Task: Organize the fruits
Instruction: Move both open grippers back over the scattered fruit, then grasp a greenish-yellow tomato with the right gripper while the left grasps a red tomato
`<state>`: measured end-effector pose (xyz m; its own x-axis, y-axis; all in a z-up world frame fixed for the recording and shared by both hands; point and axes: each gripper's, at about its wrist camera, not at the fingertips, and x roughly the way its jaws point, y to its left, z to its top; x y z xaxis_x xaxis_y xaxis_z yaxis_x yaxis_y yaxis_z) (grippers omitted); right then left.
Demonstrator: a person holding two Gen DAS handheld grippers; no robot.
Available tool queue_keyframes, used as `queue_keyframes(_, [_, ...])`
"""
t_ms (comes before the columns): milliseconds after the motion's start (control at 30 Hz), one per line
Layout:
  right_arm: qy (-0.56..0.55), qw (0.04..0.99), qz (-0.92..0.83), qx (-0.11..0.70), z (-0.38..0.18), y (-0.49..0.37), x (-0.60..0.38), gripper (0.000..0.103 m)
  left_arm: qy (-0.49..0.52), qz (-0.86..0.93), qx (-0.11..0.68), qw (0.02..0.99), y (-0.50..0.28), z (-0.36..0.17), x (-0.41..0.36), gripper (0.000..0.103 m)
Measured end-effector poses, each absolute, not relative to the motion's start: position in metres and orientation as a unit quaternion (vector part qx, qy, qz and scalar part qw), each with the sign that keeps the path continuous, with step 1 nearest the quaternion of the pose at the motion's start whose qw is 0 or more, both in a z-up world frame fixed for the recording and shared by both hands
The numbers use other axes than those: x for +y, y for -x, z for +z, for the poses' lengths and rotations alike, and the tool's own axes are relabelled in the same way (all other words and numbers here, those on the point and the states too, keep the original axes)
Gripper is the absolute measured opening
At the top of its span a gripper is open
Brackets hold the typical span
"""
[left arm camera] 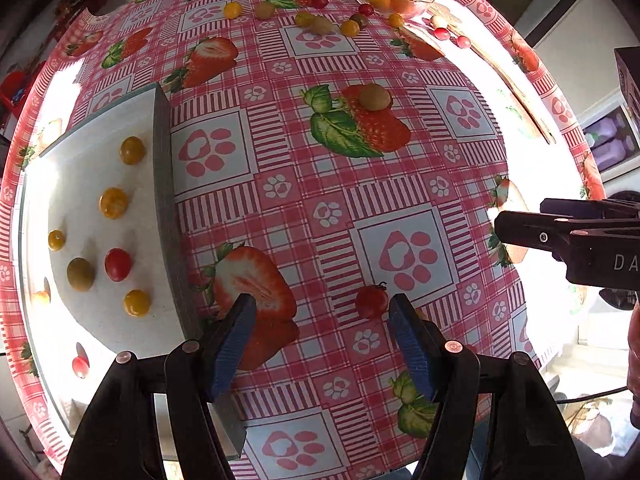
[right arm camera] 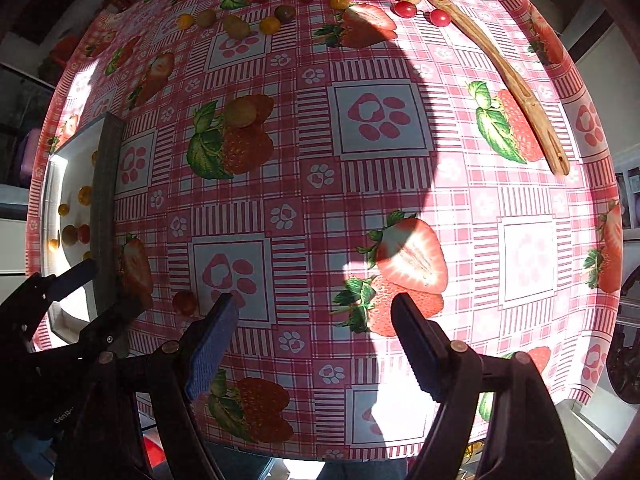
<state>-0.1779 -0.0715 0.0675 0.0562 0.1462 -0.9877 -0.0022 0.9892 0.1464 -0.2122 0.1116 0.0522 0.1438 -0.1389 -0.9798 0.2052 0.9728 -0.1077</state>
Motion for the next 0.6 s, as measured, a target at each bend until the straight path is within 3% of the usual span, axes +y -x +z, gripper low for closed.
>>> queue_keyframes(467, [-0.015,0.748,0.107,0.655,0.058,0.106,-0.035,0.081,0.044,-0.045,0.665,0.744,0.22,0.017,0.103,0.07])
queue_keyframes(600, [0.0,0.75,0.119,0.651,0.049,0.087,-0.02,0.071,0.045,-0.035,0.662,0.747,0.22,0.016,0.104,0.07])
